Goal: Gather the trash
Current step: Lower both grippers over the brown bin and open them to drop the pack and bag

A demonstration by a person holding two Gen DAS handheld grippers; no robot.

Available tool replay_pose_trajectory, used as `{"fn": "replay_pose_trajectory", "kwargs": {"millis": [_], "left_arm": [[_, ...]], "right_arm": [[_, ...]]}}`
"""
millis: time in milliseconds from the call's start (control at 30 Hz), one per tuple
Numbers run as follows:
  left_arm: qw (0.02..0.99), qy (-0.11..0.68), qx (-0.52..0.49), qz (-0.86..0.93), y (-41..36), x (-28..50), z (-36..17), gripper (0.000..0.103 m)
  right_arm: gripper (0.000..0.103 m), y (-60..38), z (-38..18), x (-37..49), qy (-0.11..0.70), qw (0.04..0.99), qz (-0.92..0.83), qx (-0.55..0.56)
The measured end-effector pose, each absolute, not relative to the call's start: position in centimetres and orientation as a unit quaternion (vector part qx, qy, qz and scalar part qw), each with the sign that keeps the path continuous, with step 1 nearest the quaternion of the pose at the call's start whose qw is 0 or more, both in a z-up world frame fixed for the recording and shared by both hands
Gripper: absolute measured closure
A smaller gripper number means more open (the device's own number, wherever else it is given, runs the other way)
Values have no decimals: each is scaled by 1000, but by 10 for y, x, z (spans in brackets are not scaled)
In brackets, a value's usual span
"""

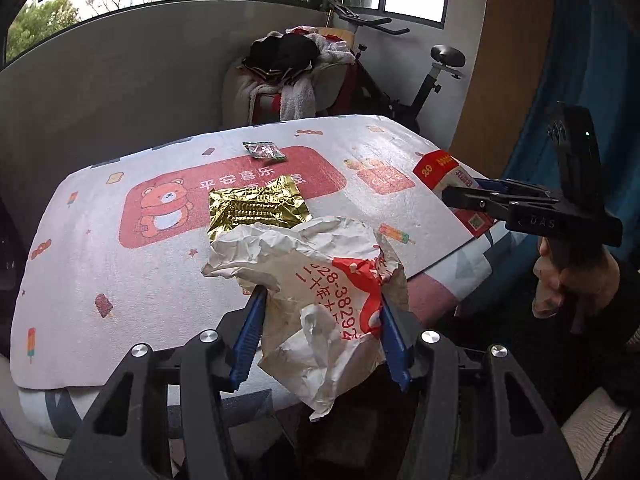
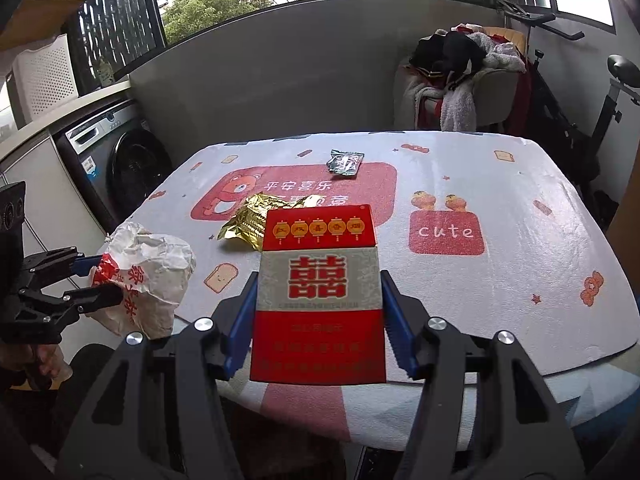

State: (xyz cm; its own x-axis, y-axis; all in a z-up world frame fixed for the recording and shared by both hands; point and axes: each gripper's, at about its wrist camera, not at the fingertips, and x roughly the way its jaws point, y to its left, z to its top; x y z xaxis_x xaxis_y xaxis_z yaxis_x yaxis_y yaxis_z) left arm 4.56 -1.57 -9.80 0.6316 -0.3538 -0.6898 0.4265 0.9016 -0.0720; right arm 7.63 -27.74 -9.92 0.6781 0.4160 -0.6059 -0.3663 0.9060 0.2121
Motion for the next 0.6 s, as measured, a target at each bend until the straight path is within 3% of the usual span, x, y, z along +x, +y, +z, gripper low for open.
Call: {"fn": "replay_pose_trajectory", "kwargs": {"millis": [400, 533, 600], "left_arm": [[873, 401, 118, -251, -48, -15, -159, 47], [864, 417, 105, -262, -49, -19, -174, 41], [864, 417, 106, -263, -51, -20, -175, 34]], "right_arm": [[45, -262, -114, 40, 342, 908, 239, 22], [45, -263, -123, 35, 353, 903, 244, 33], [45, -263, -128, 33, 358, 900, 245, 36]]}}
